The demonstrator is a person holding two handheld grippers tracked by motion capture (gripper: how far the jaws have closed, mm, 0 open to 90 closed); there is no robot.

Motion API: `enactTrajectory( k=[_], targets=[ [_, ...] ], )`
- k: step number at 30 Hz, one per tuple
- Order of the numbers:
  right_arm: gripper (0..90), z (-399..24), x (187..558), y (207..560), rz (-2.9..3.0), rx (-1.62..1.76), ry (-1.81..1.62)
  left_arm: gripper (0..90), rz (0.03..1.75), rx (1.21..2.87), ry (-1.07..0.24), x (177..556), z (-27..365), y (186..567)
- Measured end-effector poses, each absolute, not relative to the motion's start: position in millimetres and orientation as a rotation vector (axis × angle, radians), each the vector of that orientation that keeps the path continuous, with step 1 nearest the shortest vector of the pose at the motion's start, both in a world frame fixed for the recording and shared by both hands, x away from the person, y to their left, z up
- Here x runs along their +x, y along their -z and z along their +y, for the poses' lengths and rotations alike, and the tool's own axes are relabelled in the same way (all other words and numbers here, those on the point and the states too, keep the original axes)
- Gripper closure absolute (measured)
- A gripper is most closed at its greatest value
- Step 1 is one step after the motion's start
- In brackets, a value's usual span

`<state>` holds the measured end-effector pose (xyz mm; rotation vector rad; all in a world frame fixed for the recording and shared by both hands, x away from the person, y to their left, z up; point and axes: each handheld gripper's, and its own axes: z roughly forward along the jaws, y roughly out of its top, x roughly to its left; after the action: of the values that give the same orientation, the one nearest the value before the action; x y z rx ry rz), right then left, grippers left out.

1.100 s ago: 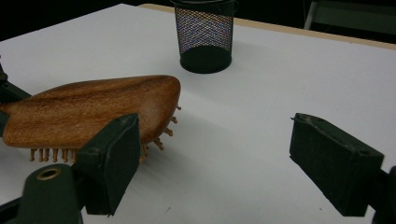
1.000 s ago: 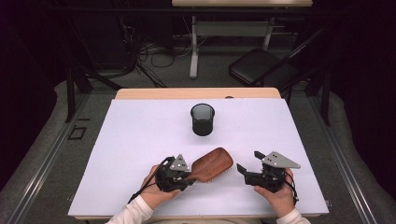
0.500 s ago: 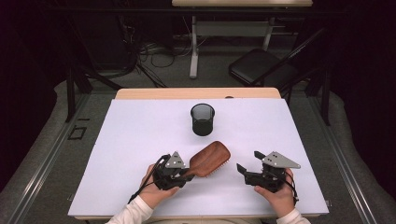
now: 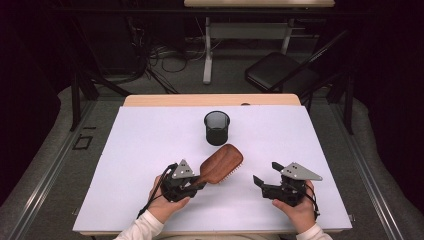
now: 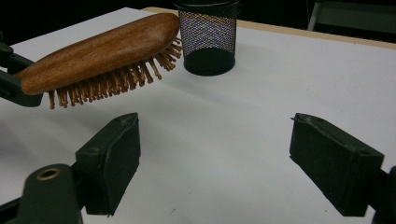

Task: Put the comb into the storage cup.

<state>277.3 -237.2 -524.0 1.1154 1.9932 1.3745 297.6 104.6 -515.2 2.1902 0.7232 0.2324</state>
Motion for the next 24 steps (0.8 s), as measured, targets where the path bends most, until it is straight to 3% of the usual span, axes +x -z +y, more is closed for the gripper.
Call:
enactTrajectory(
  k=[24],
  targets=[
    [15.4, -239, 283, 515, 1.993, 1.241, -1.460, 71.9, 0.753, 2.089, -0.340, 301, 97, 498]
  ],
)
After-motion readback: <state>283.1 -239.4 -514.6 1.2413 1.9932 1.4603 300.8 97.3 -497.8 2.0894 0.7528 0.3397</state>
